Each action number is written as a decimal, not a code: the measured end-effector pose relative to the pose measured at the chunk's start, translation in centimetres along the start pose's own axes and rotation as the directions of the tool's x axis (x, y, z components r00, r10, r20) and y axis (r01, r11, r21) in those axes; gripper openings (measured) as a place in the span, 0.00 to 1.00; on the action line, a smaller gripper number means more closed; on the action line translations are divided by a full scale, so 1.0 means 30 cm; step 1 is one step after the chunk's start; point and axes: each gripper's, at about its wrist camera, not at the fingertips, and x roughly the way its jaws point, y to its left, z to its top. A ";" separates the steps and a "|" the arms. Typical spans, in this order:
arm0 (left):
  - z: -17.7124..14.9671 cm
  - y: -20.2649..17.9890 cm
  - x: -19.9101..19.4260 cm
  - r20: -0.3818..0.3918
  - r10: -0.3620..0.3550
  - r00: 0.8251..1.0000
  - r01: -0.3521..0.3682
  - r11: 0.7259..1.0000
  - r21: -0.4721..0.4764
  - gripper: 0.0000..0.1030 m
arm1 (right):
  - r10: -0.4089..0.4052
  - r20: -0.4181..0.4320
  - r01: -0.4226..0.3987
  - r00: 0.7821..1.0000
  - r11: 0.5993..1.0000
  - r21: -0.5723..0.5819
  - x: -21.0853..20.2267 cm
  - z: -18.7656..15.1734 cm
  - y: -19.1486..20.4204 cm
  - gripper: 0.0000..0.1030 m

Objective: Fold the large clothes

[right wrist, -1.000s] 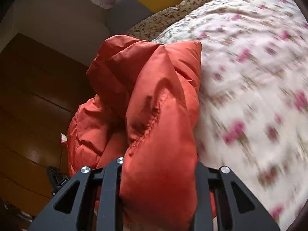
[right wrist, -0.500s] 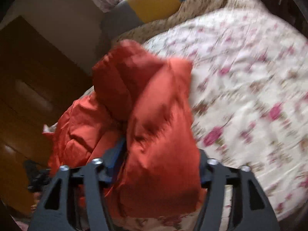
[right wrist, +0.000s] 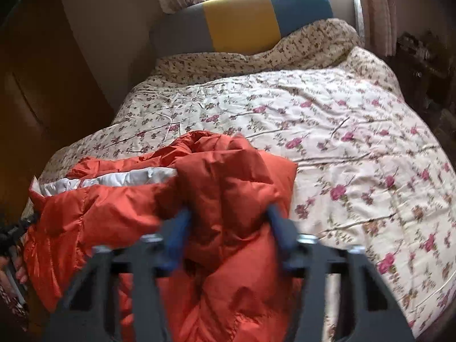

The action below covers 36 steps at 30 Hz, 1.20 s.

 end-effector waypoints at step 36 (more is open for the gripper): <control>0.122 -0.009 0.334 0.129 0.263 0.956 -0.263 0.965 -0.015 0.39 | -0.200 0.050 0.200 0.978 0.980 0.006 0.385 0.118 -0.034 0.41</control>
